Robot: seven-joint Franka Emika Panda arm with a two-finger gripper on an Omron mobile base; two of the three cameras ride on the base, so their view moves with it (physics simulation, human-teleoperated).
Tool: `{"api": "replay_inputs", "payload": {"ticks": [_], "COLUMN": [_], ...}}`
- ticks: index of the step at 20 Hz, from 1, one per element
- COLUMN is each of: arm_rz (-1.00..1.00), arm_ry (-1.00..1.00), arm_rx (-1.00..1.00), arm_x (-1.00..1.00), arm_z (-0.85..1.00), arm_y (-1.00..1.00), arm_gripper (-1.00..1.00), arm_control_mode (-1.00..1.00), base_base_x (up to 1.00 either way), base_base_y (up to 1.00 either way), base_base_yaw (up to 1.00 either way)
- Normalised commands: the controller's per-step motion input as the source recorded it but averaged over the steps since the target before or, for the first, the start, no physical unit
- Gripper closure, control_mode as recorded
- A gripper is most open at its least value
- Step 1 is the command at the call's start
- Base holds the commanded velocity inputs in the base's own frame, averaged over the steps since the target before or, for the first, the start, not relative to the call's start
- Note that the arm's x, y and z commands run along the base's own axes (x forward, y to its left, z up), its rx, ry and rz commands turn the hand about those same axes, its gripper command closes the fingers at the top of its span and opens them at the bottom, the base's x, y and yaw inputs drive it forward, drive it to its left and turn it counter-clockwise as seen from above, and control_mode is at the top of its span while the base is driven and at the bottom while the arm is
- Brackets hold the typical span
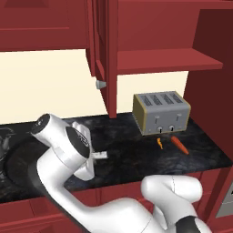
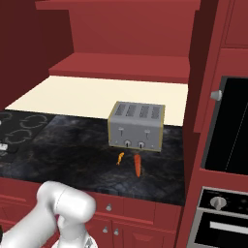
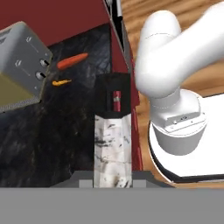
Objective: Pick the pan from the cabinet and place it on the stove. Then turn on the stove burner for the pan.
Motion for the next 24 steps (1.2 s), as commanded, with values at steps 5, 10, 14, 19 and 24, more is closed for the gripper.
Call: {"api": "replay_inputs", "payload": {"ticks": [5, 10, 14, 19, 24], "arm_rz": [-0.23, -0.16, -0.11, -0.13, -0.19], "arm_ry": [0.00, -0.01, -0.10, -0.14, -0.06], "arm_rx": [0.00, -0.01, -0.03, -0.02, 0.00], "arm_x": [0.56, 0.41, 0.10, 0.07, 0.20], "arm_z": [-0.26, -0.17, -0.25, -0.29, -0.15], "arm_y": [0.20, 0.19, 0.09, 0.10, 0.00], "arm_gripper": [1.00, 1.00, 1.00, 1.00, 1.00], "arm_control_mode": [-1.00, -1.00, -1.00, -1.00, -1.00], "base_base_x": [0.00, 0.00, 0.00, 0.00, 0.00], "base_base_y": [0.00, 0.00, 0.00, 0.00, 0.00], "base_base_yaw": [0.00, 0.00, 0.00, 0.00, 0.00]}}
